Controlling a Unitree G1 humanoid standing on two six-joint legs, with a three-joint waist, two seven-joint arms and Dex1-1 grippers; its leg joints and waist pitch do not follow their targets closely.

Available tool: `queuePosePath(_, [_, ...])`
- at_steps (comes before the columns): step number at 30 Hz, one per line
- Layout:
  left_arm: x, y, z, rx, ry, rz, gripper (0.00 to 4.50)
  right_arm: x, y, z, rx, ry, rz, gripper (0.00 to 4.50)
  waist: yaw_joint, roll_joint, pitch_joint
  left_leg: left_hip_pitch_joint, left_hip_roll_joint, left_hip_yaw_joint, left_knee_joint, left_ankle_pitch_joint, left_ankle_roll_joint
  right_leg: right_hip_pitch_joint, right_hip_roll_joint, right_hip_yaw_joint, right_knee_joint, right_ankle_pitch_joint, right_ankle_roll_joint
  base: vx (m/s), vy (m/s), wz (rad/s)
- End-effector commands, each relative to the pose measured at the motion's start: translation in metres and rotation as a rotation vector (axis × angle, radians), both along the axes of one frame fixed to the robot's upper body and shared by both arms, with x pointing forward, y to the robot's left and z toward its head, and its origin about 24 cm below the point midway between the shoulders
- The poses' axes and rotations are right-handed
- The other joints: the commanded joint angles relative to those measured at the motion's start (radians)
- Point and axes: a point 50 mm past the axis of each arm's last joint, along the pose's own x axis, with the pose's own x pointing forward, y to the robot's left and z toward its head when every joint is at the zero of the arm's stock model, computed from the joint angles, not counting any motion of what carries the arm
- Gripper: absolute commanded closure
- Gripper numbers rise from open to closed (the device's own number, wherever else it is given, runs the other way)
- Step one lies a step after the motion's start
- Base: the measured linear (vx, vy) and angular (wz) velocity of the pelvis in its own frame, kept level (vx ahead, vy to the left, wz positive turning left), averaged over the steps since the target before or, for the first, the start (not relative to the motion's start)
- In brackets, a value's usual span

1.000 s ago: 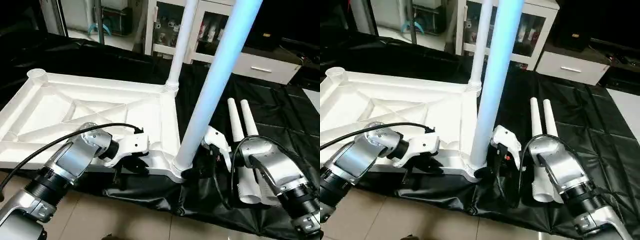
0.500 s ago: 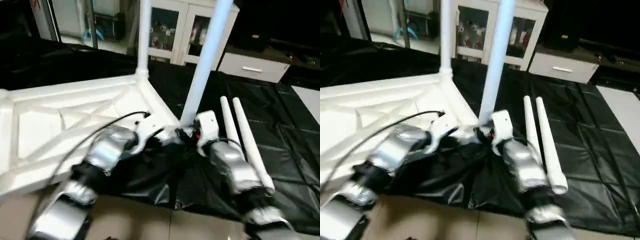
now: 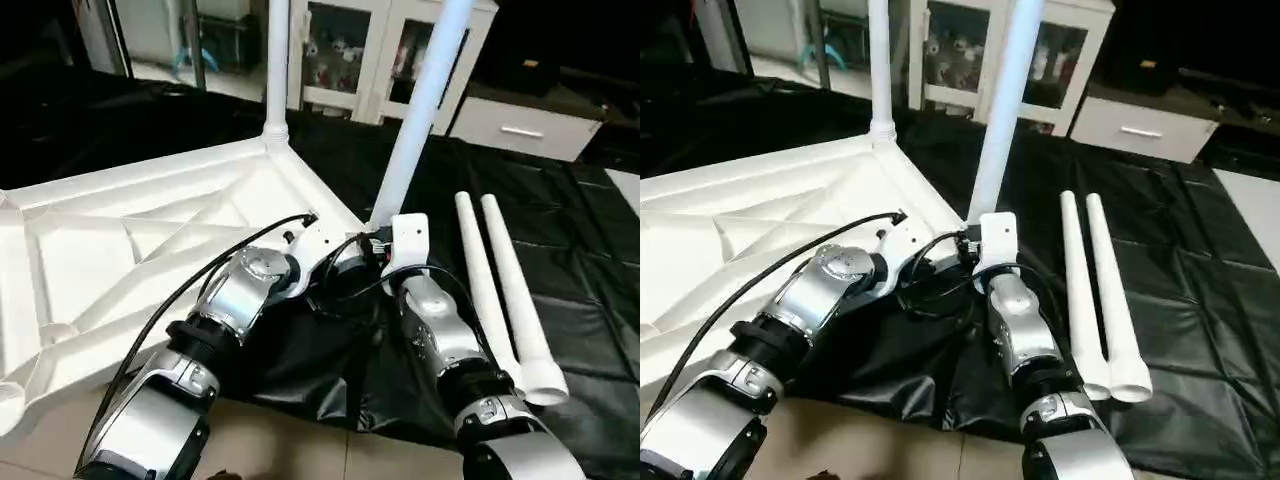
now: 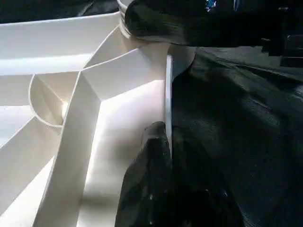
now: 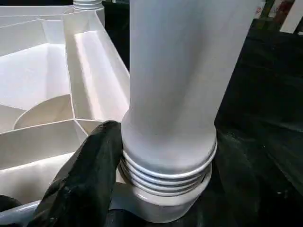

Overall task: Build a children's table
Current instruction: Rotate leg to tighten

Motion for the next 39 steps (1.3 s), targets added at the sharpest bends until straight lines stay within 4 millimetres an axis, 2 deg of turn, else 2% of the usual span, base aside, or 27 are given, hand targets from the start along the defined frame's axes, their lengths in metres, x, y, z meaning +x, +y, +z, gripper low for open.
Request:
queuePosePath(1, [0.004, 0.013, -0.003, 0.061, -0.048, 0.055, 4.50, -0.005, 0.025, 0.011, 0.024, -0.085, 0.160, 1.80, -0.003, 0.003, -0.059, 0.000, 0.015, 0.004, -0.072, -0.143, 0.026, 0.049, -0.047, 0.042, -0.062, -0.078, -0.192, 0.000, 0.000, 0.00])
queuePosePath(2, [0.004, 0.013, -0.003, 0.061, -0.048, 0.055, 4.50, -0.005, 0.025, 0.011, 0.024, -0.085, 0.160, 1.80, -0.003, 0.006, -0.058, 0.001, 0.016, 0.003, -0.073, -0.155, 0.022, 0.049, -0.048, 0.042, -0.064, -0.095, -0.189, 0.000, 0.000, 0.00])
queuePosePath(3, [0.001, 0.017, -0.002, 0.075, -0.047, 0.016, 4.50, -0.004, 0.016, 0.014, 0.025, -0.105, 0.152, 1.80, -0.003, 0.007, -0.058, -0.001, 0.017, 0.002, -0.075, -0.174, 0.018, 0.050, -0.050, 0.042, -0.066, -0.119, -0.184, 0.000, 0.000, 0.00])
queuePosePath(4, [0.000, 0.018, -0.002, 0.080, -0.048, 0.003, 4.50, -0.004, 0.014, 0.014, 0.028, -0.110, 0.151, 1.24, -0.004, 0.006, -0.058, -0.002, 0.018, 0.002, -0.075, -0.182, 0.017, 0.049, -0.049, 0.043, -0.067, -0.126, -0.179, 0.000, 0.000, 0.00])
queuePosePath(6, [-0.002, 0.022, -0.002, 0.082, -0.028, -0.013, 4.50, -0.003, 0.005, 0.018, 0.030, -0.114, 0.160, 1.10, -0.004, 0.006, -0.059, -0.001, 0.017, 0.002, -0.074, -0.169, 0.019, 0.050, -0.048, 0.043, -0.065, -0.110, -0.180, 0.000, 0.000, 0.00])
queuePosePath(7, [-0.005, 0.026, -0.002, 0.090, -0.005, -0.037, 4.50, -0.003, -0.005, 0.022, 0.030, -0.118, 0.184, 1.04, -0.004, 0.010, -0.058, -0.003, 0.018, 0.001, -0.075, -0.164, 0.021, 0.051, -0.047, 0.042, -0.064, -0.098, -0.182, 0.000, 0.000, 0.00])
queuePosePath(9, [-0.010, 0.032, -0.001, 0.105, 0.020, -0.085, 4.50, -0.003, -0.017, 0.029, 0.029, -0.121, 0.222, 0.82, -0.011, 0.007, -0.059, -0.010, 0.018, -0.003, -0.076, -0.141, 0.028, 0.061, -0.045, 0.040, -0.058, -0.066, -0.180, 0.000, 0.000, 0.00])
queuePosePath(11, [-0.016, 0.037, -0.001, 0.115, 0.054, -0.133, 4.50, -0.004, -0.028, 0.033, 0.022, -0.109, 0.283, 0.68, -0.015, 0.013, -0.059, -0.002, 0.019, -0.001, -0.072, -0.132, 0.032, 0.055, -0.043, 0.042, -0.058, -0.055, -0.195, 0.000, 0.000, 0.00])
queuePosePath(12, [-0.019, 0.041, -0.001, 0.124, 0.075, -0.153, 4.50, -0.004, -0.033, 0.036, 0.024, -0.101, 0.319, 0.62, -0.017, 0.013, -0.060, 0.000, 0.019, 0.002, -0.071, -0.121, 0.038, 0.052, -0.042, 0.042, -0.056, -0.022, -0.213, 0.000, 0.000, 0.00])
queuePosePath(13, [-0.024, 0.047, -0.001, 0.138, 0.113, -0.185, 4.50, -0.005, -0.042, 0.040, 0.028, -0.087, 0.381, 0.44, -0.017, 0.012, -0.061, 0.000, 0.019, 0.002, -0.071, -0.119, 0.044, 0.055, -0.042, 0.041, -0.055, -0.009, -0.228, 0.000, 0.000, 0.00])
queuePosePath(14, [-0.027, 0.050, -0.001, 0.151, 0.124, -0.222, 4.50, -0.006, -0.048, 0.043, 0.010, -0.084, 0.429, 0.44, -0.015, 0.016, -0.062, 0.001, 0.021, 0.001, -0.071, -0.120, 0.048, 0.057, -0.043, 0.041, -0.054, -0.005, -0.235, 0.000, 0.000, 0.00])
queuePosePath(15, [-0.034, 0.054, 0.000, 0.158, 0.159, -0.280, 4.50, -0.010, -0.058, 0.047, -0.022, -0.069, 0.532, 0.33, -0.015, 0.013, -0.060, 0.000, 0.020, 0.003, -0.069, -0.111, 0.056, 0.057, -0.039, 0.041, -0.054, 0.011, -0.242, 0.000, 0.000, 0.00])
queuePosePath(17, [-0.043, 0.058, 0.001, 0.157, 0.210, -0.376, 4.50, -0.018, -0.067, 0.049, -0.069, -0.020, 0.674, 0.17, -0.012, 0.017, -0.059, 0.003, 0.023, 0.005, -0.067, -0.103, 0.067, 0.054, -0.041, 0.041, -0.051, 0.036, -0.264, 0.000, 0.000, 0.00])
queuePosePath(20, [-0.048, 0.060, 0.002, 0.167, 0.240, -0.404, 4.50, -0.025, -0.070, 0.048, -0.088, 0.021, 0.762, 0.03, -0.007, 0.014, -0.059, 0.004, 0.023, 0.005, -0.067, -0.095, 0.065, 0.056, -0.042, 0.040, -0.050, 0.031, -0.274, 0.000, 0.000, 0.00])
queuePosePath(22, [-0.055, 0.059, 0.003, 0.166, 0.280, -0.463, 4.50, -0.037, -0.075, 0.044, -0.120, 0.105, 0.906, 0.03, -0.003, 0.012, -0.054, 0.005, 0.025, 0.004, -0.070, -0.135, 0.056, 0.057, -0.044, 0.040, -0.056, -0.029, -0.268, 0.000, 0.000, 0.00])
queuePosePath(26, [-0.061, 0.055, 0.006, 0.152, 0.304, -0.507, 4.50, -0.044, -0.074, 0.045, -0.104, 0.156, 1.007, 0.03, -0.003, 0.009, -0.053, 0.005, 0.024, 0.004, -0.072, -0.179, 0.034, 0.054, -0.048, 0.042, -0.063, -0.111, -0.253, 0.000, 0.000, 0.00])
queuePosePath(27, [-0.064, 0.052, 0.005, 0.148, 0.313, -0.528, 4.50, -0.047, -0.069, 0.044, -0.091, 0.174, 1.065, 0.03, -0.002, 0.003, -0.051, 0.003, 0.025, 0.003, -0.073, -0.189, 0.033, 0.055, -0.049, 0.042, -0.066, -0.136, -0.248, 0.000, 0.000, 0.00])
queuePosePath(29, [-0.064, 0.052, 0.005, 0.148, 0.315, -0.534, 4.50, -0.049, -0.067, 0.043, -0.091, 0.180, 1.083, 0.03, 0.000, 0.006, -0.053, 0.004, 0.026, 0.001, -0.073, -0.188, 0.028, 0.053, -0.050, 0.043, -0.066, -0.157, -0.239, 0.000, 0.000, 0.00])
queuePosePath(34, [-0.065, 0.050, 0.006, 0.148, 0.317, -0.538, 4.50, -0.049, -0.056, 0.039, -0.090, 0.172, 1.110, 0.03, 0.005, 0.007, -0.057, 0.007, 0.024, 0.004, -0.069, -0.137, 0.031, 0.050, -0.046, 0.042, -0.056, -0.068, -0.259, 0.000, 0.000, 0.00])
queuePosePath(39, [-0.065, 0.050, 0.007, 0.155, 0.317, -0.536, 4.50, -0.048, -0.050, 0.034, -0.110, 0.185, 1.129, 0.03, 0.003, 0.006, -0.057, 0.004, 0.022, 0.004, -0.068, -0.137, 0.029, 0.054, -0.047, 0.041, -0.057, -0.071, -0.258, 0.000, 0.000, 0.00])
